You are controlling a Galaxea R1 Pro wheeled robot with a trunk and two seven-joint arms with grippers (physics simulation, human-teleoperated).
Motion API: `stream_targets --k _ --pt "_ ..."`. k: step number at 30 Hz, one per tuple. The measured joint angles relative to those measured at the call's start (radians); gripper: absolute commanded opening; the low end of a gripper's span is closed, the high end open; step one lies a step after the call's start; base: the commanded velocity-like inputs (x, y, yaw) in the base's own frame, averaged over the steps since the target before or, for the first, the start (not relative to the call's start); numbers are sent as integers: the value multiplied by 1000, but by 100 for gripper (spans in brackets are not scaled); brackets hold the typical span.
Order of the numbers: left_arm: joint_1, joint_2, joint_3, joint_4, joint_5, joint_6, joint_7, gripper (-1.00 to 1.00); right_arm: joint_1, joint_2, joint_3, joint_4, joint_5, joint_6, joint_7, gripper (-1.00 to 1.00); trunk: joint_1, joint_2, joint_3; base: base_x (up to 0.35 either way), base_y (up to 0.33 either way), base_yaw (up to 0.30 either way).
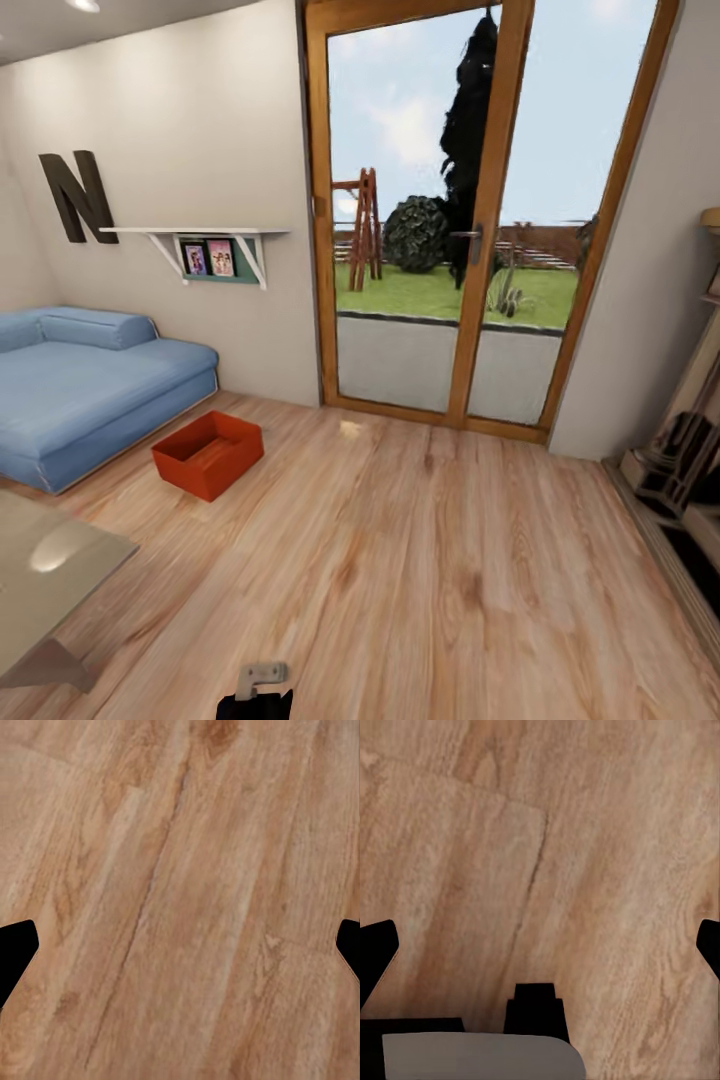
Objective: Move the two storage containers from the living room to the garage. In the garage, place one container on the floor and stack the other container on top of it (either order is fine).
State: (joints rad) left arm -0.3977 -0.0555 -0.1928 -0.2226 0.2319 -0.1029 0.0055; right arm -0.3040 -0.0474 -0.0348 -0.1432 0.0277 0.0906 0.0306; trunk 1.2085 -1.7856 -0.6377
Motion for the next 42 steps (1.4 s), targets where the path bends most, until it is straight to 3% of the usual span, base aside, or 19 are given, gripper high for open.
stream_targets --k 14,27,42 --pt "0 0 0 0 0 0 0 100 0 0 0 0 0 0 0 100 0 0 0 344 -132 244" --pt "0 0 0 0 0 0 0 100 0 -1 0 0 0 0 0 100 0 0 0 344 -132 55" --pt "0 0 0 0 0 0 1 100 0 0 0 0 0 0 0 100 0 0 0 344 -132 185"
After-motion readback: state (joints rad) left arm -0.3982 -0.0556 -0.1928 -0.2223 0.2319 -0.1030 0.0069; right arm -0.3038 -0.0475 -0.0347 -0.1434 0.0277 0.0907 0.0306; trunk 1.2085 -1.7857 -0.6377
